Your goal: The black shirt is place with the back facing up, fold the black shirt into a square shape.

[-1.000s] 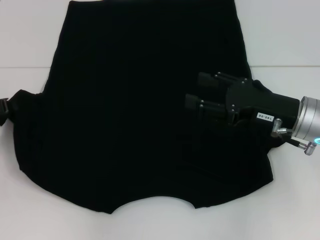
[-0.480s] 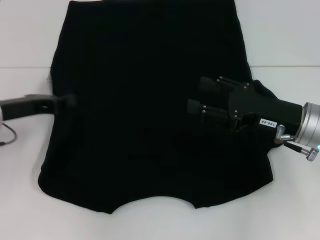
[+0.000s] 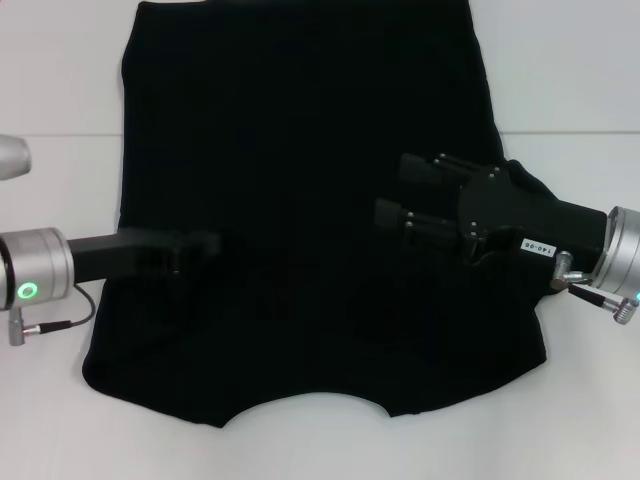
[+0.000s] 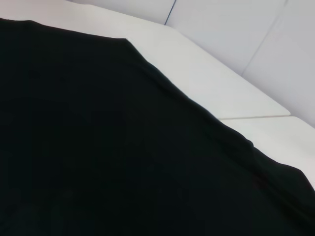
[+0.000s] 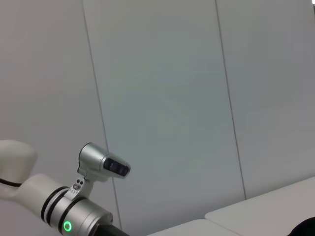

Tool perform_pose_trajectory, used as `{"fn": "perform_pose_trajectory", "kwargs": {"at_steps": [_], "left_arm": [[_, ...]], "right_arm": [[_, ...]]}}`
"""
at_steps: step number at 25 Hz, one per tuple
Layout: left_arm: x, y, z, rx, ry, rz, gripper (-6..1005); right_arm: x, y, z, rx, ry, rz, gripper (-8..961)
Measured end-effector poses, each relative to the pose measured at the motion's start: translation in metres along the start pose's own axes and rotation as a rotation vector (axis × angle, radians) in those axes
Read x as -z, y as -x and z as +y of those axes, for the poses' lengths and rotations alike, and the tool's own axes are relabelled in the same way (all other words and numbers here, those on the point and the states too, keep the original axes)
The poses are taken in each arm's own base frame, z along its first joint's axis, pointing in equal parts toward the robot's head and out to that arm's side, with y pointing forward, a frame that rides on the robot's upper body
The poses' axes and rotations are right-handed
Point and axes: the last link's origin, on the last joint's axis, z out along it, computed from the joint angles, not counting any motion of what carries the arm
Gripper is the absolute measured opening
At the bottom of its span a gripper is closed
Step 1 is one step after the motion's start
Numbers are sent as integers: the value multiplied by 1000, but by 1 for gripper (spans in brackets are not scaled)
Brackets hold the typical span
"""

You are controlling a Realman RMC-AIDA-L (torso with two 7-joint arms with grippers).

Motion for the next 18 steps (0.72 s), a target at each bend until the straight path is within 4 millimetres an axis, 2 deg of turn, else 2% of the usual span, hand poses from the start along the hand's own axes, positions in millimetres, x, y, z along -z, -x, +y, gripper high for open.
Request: {"fn": "perform_pose_trajectory", "kwargs": {"at_steps": [5, 8, 12, 14, 18], "left_arm": [[-1, -8, 15, -20, 90, 13, 214], [3, -18, 27, -47, 178, 85, 275], [8, -24, 44, -153, 293, 241, 355], [6, -23, 52, -215, 327, 283, 432], [-4, -19, 62, -302, 369, 247, 585]], "right_arm": [[3, 1, -3, -14, -11, 2, 794], [10, 3, -11, -51, -46, 18, 794], [25, 10, -36, -169, -154, 67, 794], [34, 14, -50, -248, -221, 101, 795], [53, 21, -74, -417, -354, 191, 795]]}}
